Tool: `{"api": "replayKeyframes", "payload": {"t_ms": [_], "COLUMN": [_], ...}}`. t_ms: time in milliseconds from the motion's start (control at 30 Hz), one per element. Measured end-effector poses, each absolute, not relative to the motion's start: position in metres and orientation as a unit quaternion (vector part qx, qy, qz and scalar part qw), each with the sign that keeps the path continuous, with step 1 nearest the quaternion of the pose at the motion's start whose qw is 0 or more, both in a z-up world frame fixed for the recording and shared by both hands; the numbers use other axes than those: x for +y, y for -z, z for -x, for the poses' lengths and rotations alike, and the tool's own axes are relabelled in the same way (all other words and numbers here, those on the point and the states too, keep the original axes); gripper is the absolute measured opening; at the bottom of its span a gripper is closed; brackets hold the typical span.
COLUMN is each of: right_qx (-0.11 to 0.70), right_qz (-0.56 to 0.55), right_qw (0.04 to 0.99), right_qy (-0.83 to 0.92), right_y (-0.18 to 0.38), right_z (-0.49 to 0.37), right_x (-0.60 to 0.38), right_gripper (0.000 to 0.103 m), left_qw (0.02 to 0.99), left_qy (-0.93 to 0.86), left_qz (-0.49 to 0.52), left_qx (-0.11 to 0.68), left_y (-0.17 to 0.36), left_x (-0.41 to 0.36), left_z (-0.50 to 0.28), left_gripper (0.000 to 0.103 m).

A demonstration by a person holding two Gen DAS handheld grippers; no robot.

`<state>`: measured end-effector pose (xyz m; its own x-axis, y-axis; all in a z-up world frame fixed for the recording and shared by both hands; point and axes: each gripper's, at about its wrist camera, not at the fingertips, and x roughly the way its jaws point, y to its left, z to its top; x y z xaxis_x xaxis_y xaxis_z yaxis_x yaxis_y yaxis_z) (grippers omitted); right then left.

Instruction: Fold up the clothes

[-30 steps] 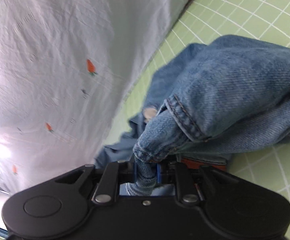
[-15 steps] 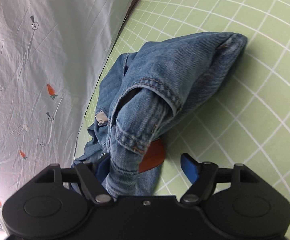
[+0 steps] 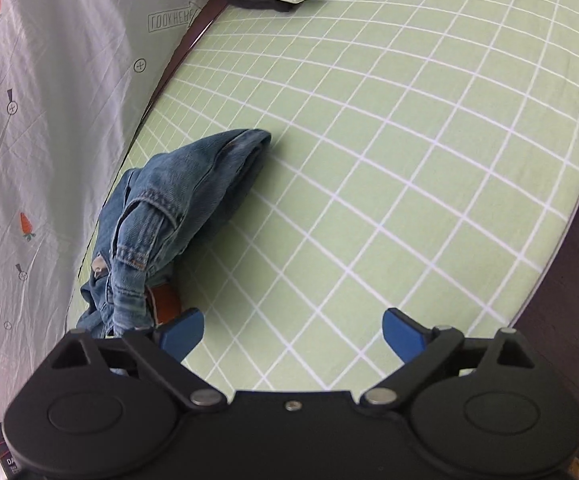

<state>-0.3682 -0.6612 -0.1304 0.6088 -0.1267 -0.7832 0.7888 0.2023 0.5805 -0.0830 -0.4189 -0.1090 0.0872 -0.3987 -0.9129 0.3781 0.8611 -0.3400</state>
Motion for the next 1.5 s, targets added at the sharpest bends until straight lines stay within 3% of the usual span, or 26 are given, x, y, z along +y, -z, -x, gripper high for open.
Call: {"api": "replayKeyframes", "payload": {"t_ms": [300,567,667,800,1000,1033,1300,1500], "right_qx": [0.3,0.288,0.281,0.272,0.274,0.273,0.224,0.203], "right_qz": [-0.575,-0.618,-0.64,-0.659,-0.647,-0.646,-0.68,-0.707], "right_qw": [0.71,0.689,0.675,0.663,0.669,0.669,0.647,0.629], "right_qy": [0.274,0.246,0.235,0.229,0.242,0.246,0.261,0.251], "right_y": [0.149,0.165,0.174,0.186,0.181,0.181,0.188,0.194], "right_z": [0.356,0.341,0.337,0.333,0.334,0.334,0.32,0.285], "right_x": [-0.762,-0.817,-0.823,-0.825,-0.811,-0.808,-0.746,-0.658], "right_gripper": [0.099,0.099,0.099,0.101,0.101,0.101,0.101,0.101], "left_qw": [0.719,0.684,0.677,0.684,0.727,0.737,0.787,0.83], "left_qy": [0.273,0.257,0.246,0.236,0.258,0.262,0.266,0.232], "left_qz": [0.194,0.295,0.289,0.26,0.235,0.234,0.243,0.26], "left_qx": [0.61,0.615,0.631,0.64,0.591,0.578,0.501,0.436], "left_y": [0.101,0.11,0.115,0.118,0.093,0.086,0.035,-0.005], "left_x": [-0.471,-0.511,-0.524,-0.532,-0.515,-0.511,-0.428,-0.309], "left_z": [0.112,0.116,0.11,0.109,0.106,0.103,0.041,-0.018], "left_gripper": [0.102,0.101,0.09,0.042,0.024,0.017,0.017,0.016]}}
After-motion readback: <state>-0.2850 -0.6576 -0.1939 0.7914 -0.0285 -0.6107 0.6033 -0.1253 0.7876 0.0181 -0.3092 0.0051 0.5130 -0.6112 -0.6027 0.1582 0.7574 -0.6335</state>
